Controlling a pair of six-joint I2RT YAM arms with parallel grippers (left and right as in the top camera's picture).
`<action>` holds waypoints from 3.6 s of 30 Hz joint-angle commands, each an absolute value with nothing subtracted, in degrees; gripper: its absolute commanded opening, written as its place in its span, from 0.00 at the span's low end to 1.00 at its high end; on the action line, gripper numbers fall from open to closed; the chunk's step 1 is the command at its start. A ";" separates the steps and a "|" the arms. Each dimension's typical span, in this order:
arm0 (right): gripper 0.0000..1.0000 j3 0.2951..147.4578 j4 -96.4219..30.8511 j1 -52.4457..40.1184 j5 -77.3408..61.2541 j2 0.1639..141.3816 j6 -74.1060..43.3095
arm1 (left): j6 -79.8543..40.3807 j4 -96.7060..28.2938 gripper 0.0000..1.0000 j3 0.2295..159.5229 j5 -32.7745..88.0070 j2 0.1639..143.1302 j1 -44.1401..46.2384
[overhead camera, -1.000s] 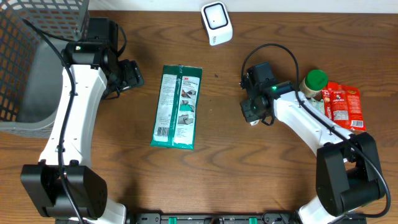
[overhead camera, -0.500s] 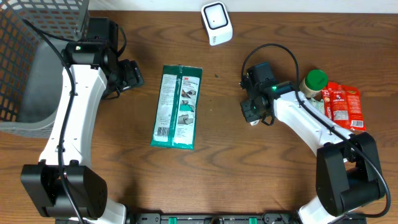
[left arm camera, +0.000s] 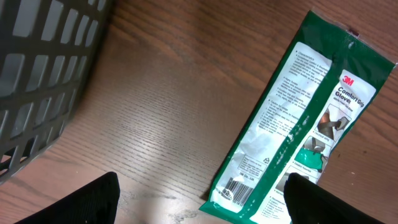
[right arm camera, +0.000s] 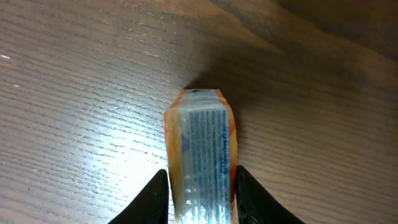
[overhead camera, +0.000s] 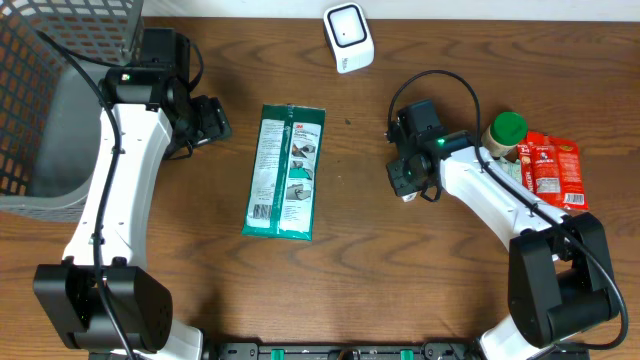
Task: Scan the item barcode
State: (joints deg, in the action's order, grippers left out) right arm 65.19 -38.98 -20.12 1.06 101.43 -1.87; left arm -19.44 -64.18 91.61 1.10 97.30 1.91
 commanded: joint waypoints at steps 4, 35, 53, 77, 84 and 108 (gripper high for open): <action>0.30 64.79 -38.46 -20.71 1.43 102.04 -1.61 | -19.11 -64.42 0.85 91.83 0.38 96.47 1.67; 0.22 63.77 -37.45 -20.71 1.43 102.04 -1.61 | -19.11 -64.42 0.85 91.83 0.38 96.47 1.67; 0.13 86.96 -59.46 -20.67 0.43 100.49 -3.86 | -19.09 -64.42 0.85 91.83 0.38 96.47 1.67; 0.01 148.81 -76.69 -20.67 -1.32 127.74 -4.60 | -19.11 -64.42 0.85 91.81 0.38 96.47 1.67; 0.01 148.81 -61.17 -20.64 1.67 139.68 -4.01 | -19.11 -64.42 0.85 91.81 0.38 96.47 1.67; 0.01 148.68 -43.07 -20.56 2.09 148.29 -10.07 | -19.11 -64.42 0.85 91.81 0.38 96.47 1.67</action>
State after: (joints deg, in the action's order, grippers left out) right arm 147.96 -42.41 -20.12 1.50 148.40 -8.91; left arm -19.44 -64.18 91.61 1.10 97.30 1.91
